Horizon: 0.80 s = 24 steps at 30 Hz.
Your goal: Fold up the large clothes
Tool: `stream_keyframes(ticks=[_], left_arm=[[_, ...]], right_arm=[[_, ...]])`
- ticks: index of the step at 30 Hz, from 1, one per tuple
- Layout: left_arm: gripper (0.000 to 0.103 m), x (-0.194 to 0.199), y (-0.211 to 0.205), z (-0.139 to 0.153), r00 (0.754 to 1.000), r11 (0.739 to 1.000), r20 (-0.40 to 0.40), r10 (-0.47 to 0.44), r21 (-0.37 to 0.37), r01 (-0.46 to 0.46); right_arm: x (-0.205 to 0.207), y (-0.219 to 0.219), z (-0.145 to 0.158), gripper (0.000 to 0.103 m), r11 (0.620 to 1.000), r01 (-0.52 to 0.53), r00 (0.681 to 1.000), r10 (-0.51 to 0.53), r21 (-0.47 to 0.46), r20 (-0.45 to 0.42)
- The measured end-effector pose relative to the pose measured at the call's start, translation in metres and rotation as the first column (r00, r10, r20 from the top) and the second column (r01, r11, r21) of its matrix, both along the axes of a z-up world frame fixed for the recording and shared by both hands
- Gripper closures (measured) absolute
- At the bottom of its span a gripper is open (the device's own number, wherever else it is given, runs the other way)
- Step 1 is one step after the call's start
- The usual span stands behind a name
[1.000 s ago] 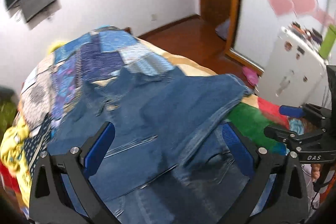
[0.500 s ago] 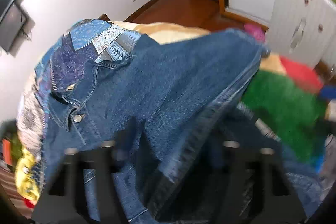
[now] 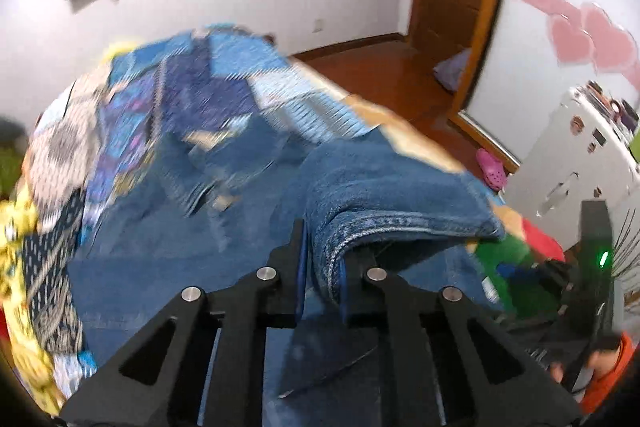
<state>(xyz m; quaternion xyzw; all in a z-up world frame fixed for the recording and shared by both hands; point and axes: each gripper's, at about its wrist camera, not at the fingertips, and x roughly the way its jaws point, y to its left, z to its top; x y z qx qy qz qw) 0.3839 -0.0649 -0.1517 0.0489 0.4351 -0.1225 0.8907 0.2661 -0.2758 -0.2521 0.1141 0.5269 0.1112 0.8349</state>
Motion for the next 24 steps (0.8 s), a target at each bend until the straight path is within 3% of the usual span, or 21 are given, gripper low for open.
stream_keyframes(ticks=[1, 3, 5, 6, 8, 10, 13, 16, 20, 24], left_arm=[[0.089, -0.003, 0.014, -0.006, 0.999, 0.999, -0.012, 0.033, 0.004, -0.033], [0.078, -0.009, 0.044, -0.021, 0.994, 0.995, -0.067, 0.091, -0.021, -0.093], [0.056, -0.012, 0.070, -0.035, 0.983, 0.987, -0.120, 0.136, -0.071, -0.146], [0.053, -0.016, 0.081, -0.042, 0.978, 0.982, -0.142, 0.156, -0.085, -0.169], [0.038, -0.026, 0.094, -0.057, 0.967, 0.977, -0.165, 0.192, -0.062, -0.204], [0.031, -0.036, 0.096, -0.071, 0.961, 0.977, -0.184, 0.205, -0.011, -0.211], [0.031, -0.044, 0.084, -0.076, 0.970, 0.984, -0.175, 0.167, 0.089, -0.153], [0.028, -0.050, 0.062, -0.063, 0.988, 0.977, -0.111, 0.106, 0.196, -0.083], [0.015, -0.054, 0.031, -0.034, 1.000, 0.979, -0.026, -0.017, 0.202, 0.022], [0.012, -0.049, -0.014, -0.017, 0.989, 0.965, 0.026, -0.147, 0.223, 0.138]], right_arm=[[0.000, -0.001, 0.000, 0.020, 1.000, 0.002, 1.000, -0.002, 0.000, -0.002], [-0.003, 0.002, -0.003, 0.020, 0.999, -0.017, 1.000, 0.017, -0.038, -0.001], [-0.007, 0.009, -0.005, 0.020, 0.995, -0.041, 0.999, 0.042, -0.087, 0.013], [-0.009, 0.013, -0.005, 0.019, 0.993, -0.051, 0.998, 0.053, -0.109, 0.019], [-0.010, 0.014, -0.004, 0.017, 0.990, -0.062, 0.997, 0.066, -0.128, 0.026], [-0.009, 0.014, -0.004, 0.017, 0.988, -0.066, 0.997, 0.069, -0.136, 0.017], [-0.008, 0.013, -0.004, 0.017, 0.987, -0.067, 0.997, 0.070, -0.149, 0.014], [-0.005, 0.012, -0.004, 0.017, 0.987, -0.058, 0.998, 0.061, -0.151, 0.017], [-0.005, 0.008, 0.002, 0.017, 0.993, -0.021, 1.000, 0.022, -0.120, 0.010], [-0.008, 0.001, 0.011, 0.017, 0.997, 0.014, 1.000, -0.013, -0.081, 0.015]])
